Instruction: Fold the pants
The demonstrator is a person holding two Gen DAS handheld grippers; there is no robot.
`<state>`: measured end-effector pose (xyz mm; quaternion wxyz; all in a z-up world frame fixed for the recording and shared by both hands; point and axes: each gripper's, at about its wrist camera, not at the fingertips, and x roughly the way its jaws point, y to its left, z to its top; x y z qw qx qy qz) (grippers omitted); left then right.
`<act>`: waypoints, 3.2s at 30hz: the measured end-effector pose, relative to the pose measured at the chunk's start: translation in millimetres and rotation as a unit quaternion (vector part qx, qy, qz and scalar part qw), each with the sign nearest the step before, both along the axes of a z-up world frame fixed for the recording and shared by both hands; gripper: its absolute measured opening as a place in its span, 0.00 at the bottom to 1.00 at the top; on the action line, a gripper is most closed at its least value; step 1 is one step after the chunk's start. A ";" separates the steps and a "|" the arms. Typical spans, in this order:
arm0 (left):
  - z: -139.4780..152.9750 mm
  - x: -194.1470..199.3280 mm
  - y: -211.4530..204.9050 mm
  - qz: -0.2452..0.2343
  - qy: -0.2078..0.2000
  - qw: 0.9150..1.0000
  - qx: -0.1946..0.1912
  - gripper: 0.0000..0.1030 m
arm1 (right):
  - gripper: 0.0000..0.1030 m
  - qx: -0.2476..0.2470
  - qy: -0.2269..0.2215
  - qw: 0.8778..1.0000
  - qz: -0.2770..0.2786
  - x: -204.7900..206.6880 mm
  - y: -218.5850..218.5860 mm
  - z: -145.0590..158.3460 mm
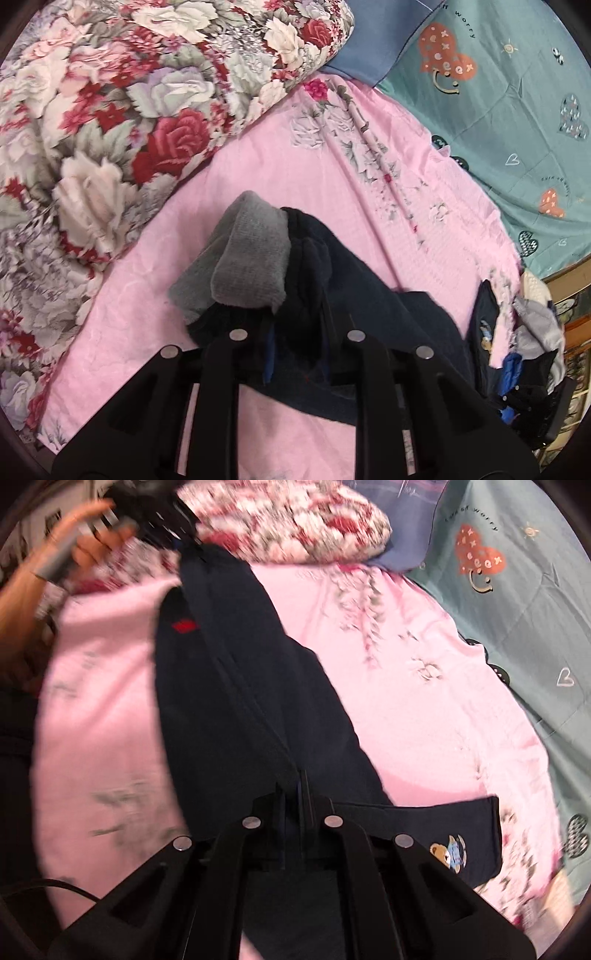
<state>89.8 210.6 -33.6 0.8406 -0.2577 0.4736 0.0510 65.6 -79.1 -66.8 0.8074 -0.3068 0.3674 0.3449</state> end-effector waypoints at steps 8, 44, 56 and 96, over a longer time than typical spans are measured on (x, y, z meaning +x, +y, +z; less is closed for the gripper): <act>-68.2 -12.8 19.0 0.021 0.072 0.997 -0.026 0.26 | 0.07 -0.041 0.031 0.999 -0.014 -24.1 26.5 -63.2; -48.7 0.6 -62.9 -0.068 0.049 0.990 0.116 0.81 | 0.04 0.156 0.061 0.824 -0.542 167.1 -141.0 -34.8; -56.2 7.8 -61.4 -0.074 0.053 0.987 0.130 0.82 | 0.03 0.395 -0.007 0.737 -0.549 -64.6 -259.3 24.1; -13.1 8.7 -60.7 -0.075 -0.024 0.978 0.193 0.87 | 0.42 0.262 -0.057 0.831 -0.487 -36.0 -195.7 11.1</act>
